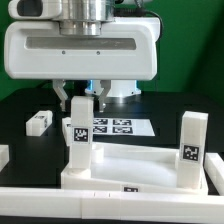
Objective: Assemble desk
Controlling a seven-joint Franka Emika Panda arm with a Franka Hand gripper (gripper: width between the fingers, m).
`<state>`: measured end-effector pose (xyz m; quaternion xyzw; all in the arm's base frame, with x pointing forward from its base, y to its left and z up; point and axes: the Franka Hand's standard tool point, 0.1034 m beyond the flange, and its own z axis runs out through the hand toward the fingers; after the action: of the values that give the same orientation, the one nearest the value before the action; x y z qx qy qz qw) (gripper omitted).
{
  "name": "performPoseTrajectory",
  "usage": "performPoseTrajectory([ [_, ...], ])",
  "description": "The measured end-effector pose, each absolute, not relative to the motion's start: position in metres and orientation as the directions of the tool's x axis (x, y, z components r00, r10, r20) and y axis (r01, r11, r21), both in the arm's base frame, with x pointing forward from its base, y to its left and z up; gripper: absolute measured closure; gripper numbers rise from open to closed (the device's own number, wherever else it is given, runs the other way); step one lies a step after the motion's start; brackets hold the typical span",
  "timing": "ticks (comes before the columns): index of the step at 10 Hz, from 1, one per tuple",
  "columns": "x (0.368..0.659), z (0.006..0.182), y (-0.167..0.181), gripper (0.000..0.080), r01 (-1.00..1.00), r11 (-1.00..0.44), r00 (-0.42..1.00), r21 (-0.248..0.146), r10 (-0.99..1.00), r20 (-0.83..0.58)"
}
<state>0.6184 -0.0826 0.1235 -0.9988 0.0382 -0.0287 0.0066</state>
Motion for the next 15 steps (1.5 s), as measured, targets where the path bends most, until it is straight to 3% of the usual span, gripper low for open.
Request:
performPoseTrajectory([
  [3, 0.618, 0.123, -0.082, 0.0509, -0.3, -0.953, 0.952, -0.033, -0.302, 0.051],
  [5, 0.618, 0.123, -0.08, 0.0509, -0.503, -0.863, 0.862, -0.05, -0.505, 0.042],
  [11, 0.625, 0.122, -0.068, 0.0509, -0.822, -0.56, 0.56, -0.102, -0.828, 0.03],
  [12, 0.625, 0.122, -0.068, 0.0408, -0.82, -0.564, 0.564, -0.102, -0.825, 0.03],
  [13, 0.625, 0.122, -0.067, 0.0408, -0.795, -0.599, 0.599, -0.101, -0.8, 0.034],
  [14, 0.625, 0.122, -0.066, 0.0269, -0.776, -0.623, 0.623, -0.098, -0.781, 0.038],
  [15, 0.626, 0.123, -0.063, 0.0188, -0.756, -0.647, 0.647, -0.096, -0.762, 0.043],
])
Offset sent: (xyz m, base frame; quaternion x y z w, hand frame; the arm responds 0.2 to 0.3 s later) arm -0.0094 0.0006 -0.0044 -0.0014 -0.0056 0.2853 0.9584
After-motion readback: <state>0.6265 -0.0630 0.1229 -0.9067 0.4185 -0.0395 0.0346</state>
